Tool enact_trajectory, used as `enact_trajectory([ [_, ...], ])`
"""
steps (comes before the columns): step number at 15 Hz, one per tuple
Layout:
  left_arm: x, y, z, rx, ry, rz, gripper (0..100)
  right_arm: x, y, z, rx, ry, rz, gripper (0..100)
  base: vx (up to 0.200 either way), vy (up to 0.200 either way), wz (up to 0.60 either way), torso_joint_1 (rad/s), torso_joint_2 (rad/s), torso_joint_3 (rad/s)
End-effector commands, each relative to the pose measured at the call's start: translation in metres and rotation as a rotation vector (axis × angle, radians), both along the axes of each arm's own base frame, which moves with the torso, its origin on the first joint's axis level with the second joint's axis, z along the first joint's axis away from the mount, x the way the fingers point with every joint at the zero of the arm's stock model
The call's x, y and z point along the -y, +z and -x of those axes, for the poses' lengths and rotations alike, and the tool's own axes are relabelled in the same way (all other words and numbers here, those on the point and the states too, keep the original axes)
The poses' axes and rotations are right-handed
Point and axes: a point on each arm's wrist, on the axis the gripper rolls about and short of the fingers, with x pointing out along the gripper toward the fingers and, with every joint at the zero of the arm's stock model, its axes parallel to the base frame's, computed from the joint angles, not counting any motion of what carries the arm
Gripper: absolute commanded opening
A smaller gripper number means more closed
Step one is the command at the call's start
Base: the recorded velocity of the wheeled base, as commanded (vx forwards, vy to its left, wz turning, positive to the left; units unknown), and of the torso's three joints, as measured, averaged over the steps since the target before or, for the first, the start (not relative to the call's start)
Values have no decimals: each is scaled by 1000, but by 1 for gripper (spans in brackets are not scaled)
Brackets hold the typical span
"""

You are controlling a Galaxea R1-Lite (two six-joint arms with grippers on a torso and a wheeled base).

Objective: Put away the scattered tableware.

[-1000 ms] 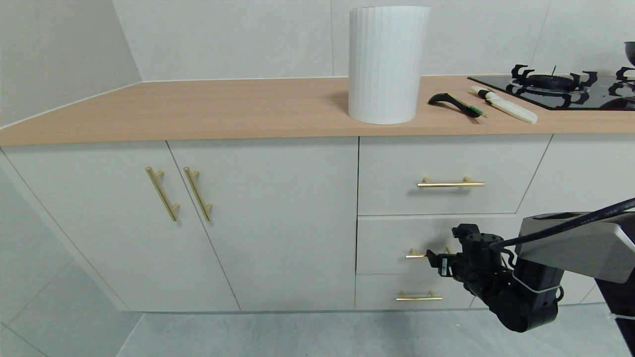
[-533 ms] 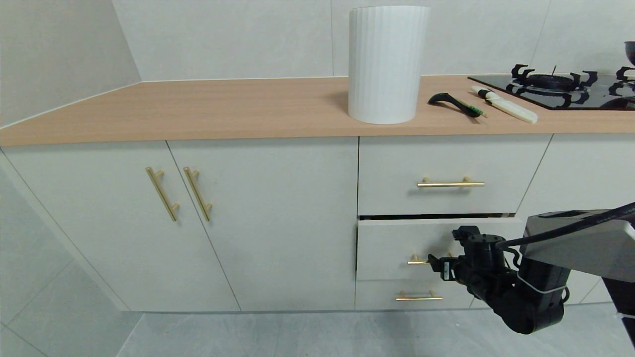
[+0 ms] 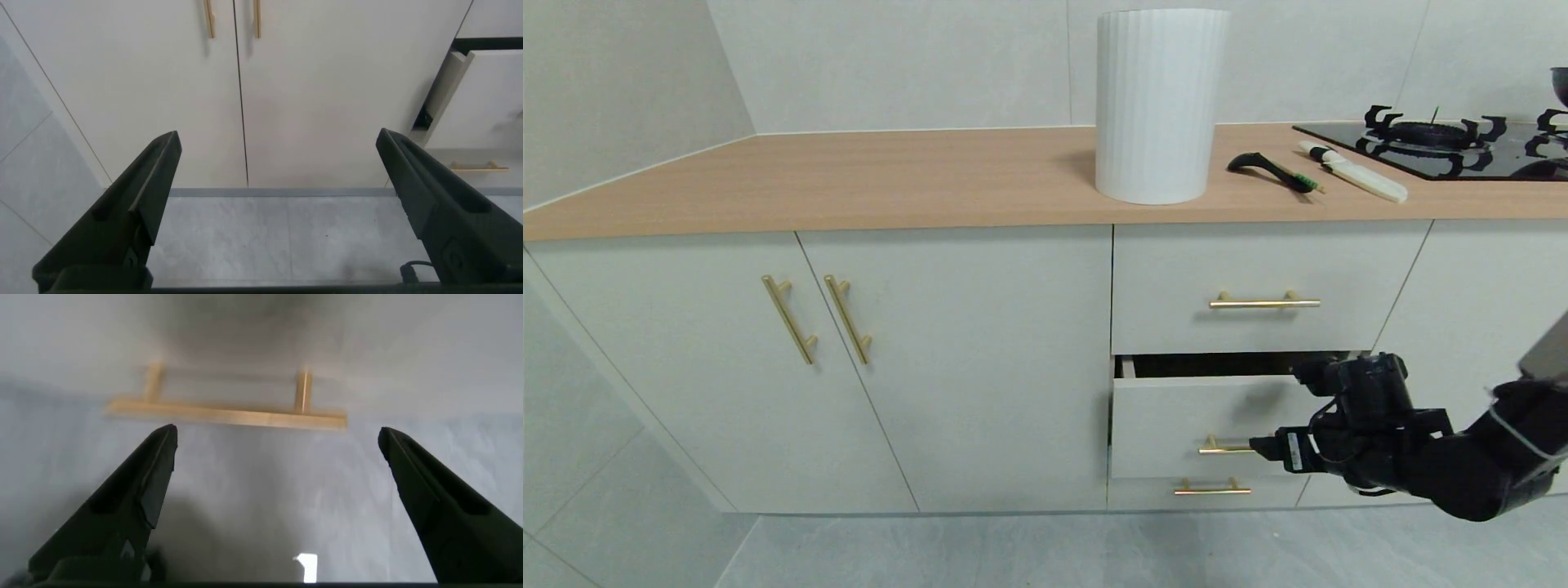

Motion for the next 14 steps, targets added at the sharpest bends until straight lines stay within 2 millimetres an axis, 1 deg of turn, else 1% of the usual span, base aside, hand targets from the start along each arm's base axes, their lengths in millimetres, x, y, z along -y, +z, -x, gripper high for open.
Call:
enact_trajectory([
  [1,0,0,0,-1,1,0,100,-1,66,29,97,60,-57,100,0,0,0,0,0,0],
  [2,0,0,0,-1,1,0,100,-4,80,36,138,76,-68,100,0,0,0,0,0,0],
  [4,0,0,0,-1,1,0,100,-9,87,38,185,90,-80,100,0,0,0,0,0,0],
  [5,0,0,0,-1,1,0,100,-11,89,35,220,94,-86,100,0,0,0,0,0,0],
  [7,0,0,0,-1,1,0,100,-13,96,16,261,85,-87,100,0,0,0,0,0,0],
  [8,0,0,0,-1,1,0,100,-12,95,8,259,82,-80,100,0,0,0,0,0,0],
  [9,0,0,0,-1,1,0,100,-14,92,-3,257,86,-65,100,0,0,0,0,0,0],
  [10,0,0,0,-1,1,0,100,-18,80,-18,242,93,-45,100,0,0,0,0,0,0],
  [12,0,0,0,-1,1,0,100,-21,60,-27,214,95,-35,100,0,0,0,0,0,0],
  [14,0,0,0,-1,1,0,100,-24,41,-34,222,85,-28,100,0,0,0,0,0,0],
])
